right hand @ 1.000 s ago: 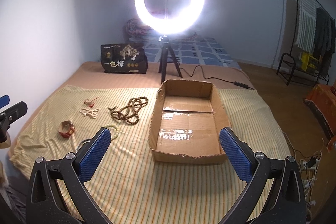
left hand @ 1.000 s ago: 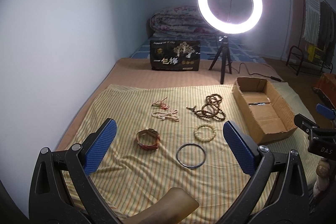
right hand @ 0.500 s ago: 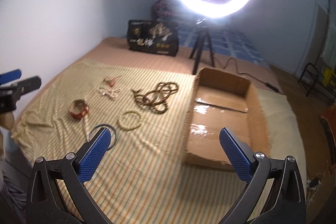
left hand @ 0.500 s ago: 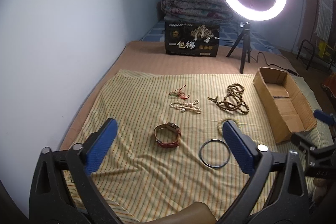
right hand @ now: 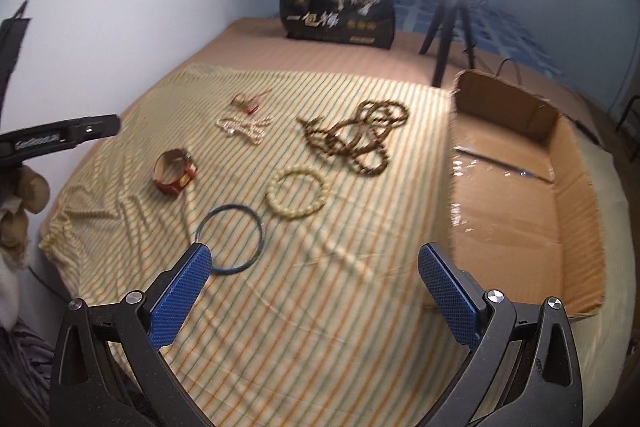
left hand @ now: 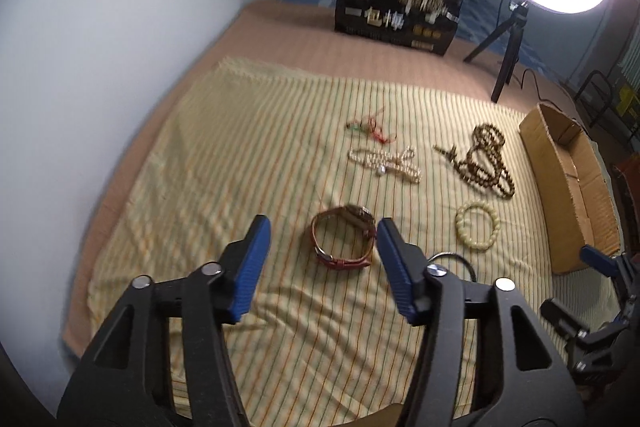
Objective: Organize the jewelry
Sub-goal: 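Grasp the brown-strap watch with the left tool while the right tool grasps the blue bangle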
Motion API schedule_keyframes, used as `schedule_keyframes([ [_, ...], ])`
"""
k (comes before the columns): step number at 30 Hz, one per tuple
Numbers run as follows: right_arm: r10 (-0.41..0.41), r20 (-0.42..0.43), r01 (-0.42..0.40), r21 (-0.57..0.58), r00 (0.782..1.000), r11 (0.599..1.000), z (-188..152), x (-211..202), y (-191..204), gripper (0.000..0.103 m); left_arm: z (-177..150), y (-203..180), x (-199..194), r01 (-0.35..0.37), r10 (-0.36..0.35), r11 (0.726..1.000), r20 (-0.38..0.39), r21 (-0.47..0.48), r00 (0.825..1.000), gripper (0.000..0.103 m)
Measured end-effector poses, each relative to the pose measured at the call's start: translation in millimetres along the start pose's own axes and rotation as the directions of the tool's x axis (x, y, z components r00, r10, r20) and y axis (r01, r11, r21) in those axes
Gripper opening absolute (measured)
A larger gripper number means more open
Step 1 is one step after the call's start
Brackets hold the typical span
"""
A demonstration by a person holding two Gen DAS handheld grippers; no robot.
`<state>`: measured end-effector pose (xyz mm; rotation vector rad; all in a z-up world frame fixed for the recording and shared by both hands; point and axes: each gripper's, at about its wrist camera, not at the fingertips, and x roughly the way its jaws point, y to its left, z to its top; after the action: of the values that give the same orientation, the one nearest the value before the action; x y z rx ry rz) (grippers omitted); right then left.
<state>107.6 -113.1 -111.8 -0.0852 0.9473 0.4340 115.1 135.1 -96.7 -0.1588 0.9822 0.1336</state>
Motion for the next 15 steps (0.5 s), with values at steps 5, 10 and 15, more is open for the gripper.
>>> schedule_keyframes([
  [5, 0.026, -0.032, -0.028, -0.051, 0.999, 0.998, -3.2, 17.8, 18.0, 0.102, -2.3, -0.4, 28.1, 0.028, -0.027, 1.0, -0.079, 0.007, 0.996, 0.045],
  [10, 0.056, -0.069, -0.061, -0.073, 0.996, 0.995, -5.1, 38.5, 31.9, 0.102, -0.3, 7.6, 52.6, 0.031, -0.032, 0.999, -0.139, -0.01, 0.99, 0.036],
  [15, 0.07, -0.099, -0.078, -0.086, 0.993, 0.993, -7.3, 57.6, 40.8, 0.101, 0.5, 18.0, 71.9, 0.039, -0.045, 0.999, -0.184, -0.035, 0.982, 0.03],
])
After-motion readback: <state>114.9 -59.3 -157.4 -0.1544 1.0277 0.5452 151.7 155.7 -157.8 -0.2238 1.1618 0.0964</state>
